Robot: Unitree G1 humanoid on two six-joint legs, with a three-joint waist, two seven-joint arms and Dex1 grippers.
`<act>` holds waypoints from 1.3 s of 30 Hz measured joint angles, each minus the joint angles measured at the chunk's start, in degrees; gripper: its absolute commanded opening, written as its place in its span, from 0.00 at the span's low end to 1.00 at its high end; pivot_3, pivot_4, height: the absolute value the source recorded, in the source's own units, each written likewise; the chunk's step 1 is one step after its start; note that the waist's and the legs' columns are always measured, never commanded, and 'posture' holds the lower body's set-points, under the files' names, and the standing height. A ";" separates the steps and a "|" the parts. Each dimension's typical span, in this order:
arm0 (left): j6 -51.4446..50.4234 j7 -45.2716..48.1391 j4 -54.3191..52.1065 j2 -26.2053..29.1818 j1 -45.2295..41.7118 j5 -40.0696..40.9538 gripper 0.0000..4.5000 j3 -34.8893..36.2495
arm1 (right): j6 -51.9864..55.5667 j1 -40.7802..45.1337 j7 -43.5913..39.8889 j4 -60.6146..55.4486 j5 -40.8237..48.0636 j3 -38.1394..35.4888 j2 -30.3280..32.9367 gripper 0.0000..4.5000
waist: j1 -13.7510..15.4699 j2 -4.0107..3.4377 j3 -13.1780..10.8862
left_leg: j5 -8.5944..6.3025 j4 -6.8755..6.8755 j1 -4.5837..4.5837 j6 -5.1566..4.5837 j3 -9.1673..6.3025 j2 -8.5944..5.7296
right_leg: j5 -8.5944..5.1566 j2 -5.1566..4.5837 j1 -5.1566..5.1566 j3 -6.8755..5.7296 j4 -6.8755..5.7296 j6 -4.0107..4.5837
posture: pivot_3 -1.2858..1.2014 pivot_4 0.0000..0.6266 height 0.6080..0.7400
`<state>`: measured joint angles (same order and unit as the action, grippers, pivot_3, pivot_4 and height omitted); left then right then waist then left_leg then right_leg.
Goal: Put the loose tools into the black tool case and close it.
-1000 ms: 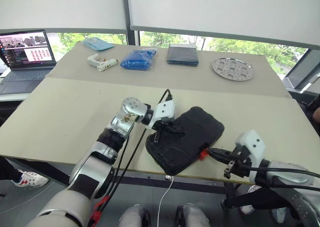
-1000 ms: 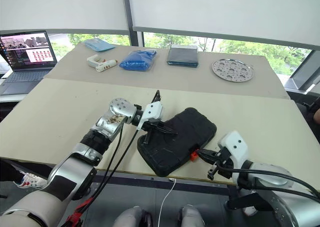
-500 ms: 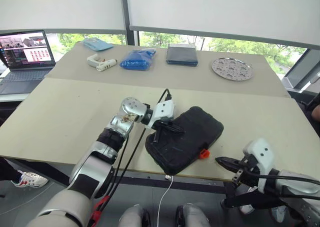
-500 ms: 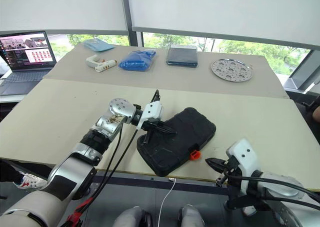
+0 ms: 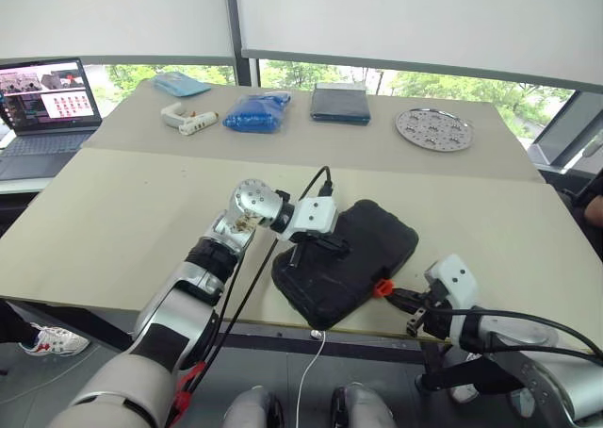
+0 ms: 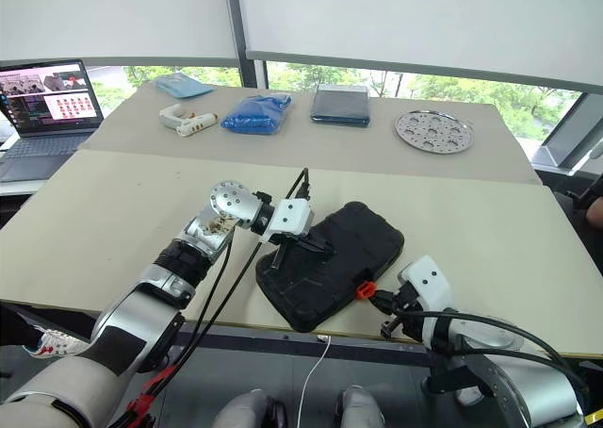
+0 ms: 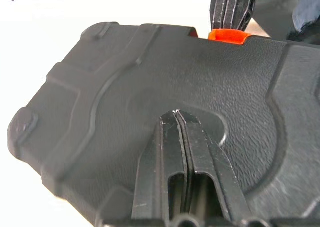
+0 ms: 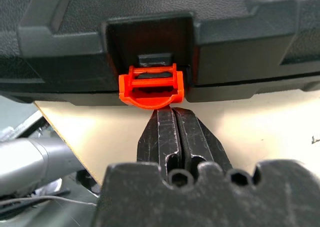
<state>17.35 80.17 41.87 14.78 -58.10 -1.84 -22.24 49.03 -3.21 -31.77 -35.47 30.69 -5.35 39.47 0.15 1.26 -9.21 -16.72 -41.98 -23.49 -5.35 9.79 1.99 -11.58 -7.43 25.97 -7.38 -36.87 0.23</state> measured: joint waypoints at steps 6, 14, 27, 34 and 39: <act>3.25 -0.35 1.82 -0.51 -0.66 -1.05 0.01 -0.38 | 1.89 1.50 0.48 -0.21 0.13 0.17 -0.50 0.02 | -0.41 -0.05 0.04 | -0.20 0.00 0.07 -0.35 0.00 0.02 | 0.04 0.00 -0.04 0.00 -0.01 -0.02 | 0.52 0.24 0.84; 4.22 -0.57 2.79 -0.83 -0.69 -1.57 0.01 -0.38 | 3.00 4.08 0.44 -0.21 0.09 0.53 -0.54 0.02 | -1.16 -0.16 0.13 | -0.19 0.01 0.20 -0.33 0.02 0.09 | 0.06 0.04 -0.08 0.01 -0.05 0.00 | 0.52 0.24 0.84; -3.87 0.23 2.80 -1.24 0.36 0.33 0.13 1.87 | 1.88 6.13 -0.45 -3.34 2.73 -0.21 -1.40 0.19 | -0.62 -0.24 1.03 | -0.19 0.20 0.24 -0.28 -0.02 0.23 | -0.04 0.09 -0.30 -0.08 0.22 0.14 | 0.52 0.24 0.84; -27.84 8.97 -4.38 18.15 2.71 9.63 0.64 9.70 | 2.22 -4.20 -16.67 -2.05 12.12 -23.43 12.77 0.71 | -1.36 -0.21 0.82 | 0.08 0.39 0.08 0.18 0.01 0.25 | -0.09 0.40 0.17 0.00 0.09 0.21 | 0.52 0.24 0.84; -40.96 11.81 -13.57 37.38 3.46 21.26 0.92 11.24 | 1.25 -9.90 -35.39 7.93 14.27 -37.15 23.83 0.99 | -0.28 -0.09 0.36 | 0.06 0.36 -0.03 0.16 -0.05 0.28 | -0.15 0.35 0.11 0.13 0.23 0.19 | 0.52 0.24 0.84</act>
<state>-23.60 91.98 28.30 52.16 -54.64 19.42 -11.01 50.27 -13.10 -67.16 -27.54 44.96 -42.50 63.29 -0.13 1.17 -8.85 -16.65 -41.62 -23.51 -5.19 9.74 2.27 -11.73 -7.08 26.07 -7.25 -36.65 0.42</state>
